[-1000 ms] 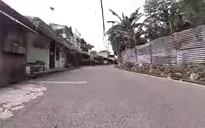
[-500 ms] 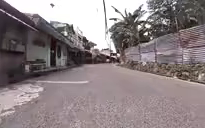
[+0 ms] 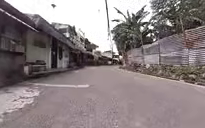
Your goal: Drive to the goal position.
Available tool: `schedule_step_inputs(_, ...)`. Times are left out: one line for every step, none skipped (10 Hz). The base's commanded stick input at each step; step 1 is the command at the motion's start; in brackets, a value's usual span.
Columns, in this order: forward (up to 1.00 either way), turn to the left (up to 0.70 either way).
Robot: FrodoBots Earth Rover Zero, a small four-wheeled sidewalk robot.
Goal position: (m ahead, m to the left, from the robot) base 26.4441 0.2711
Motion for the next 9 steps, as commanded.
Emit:
schedule_step_inputs(0.5,0.07)
schedule_step_inputs(0.5,0.07)
schedule_step_inputs(0.5,0.07)
schedule_step_inputs(0.5,0.07)
schedule_step_inputs(0.5,0.07)
schedule_step_inputs(0.5,0.07)
schedule_step_inputs(0.5,0.07)
schedule_step_inputs(0.5,0.07)
schedule_step_inputs(0.5,0.07)
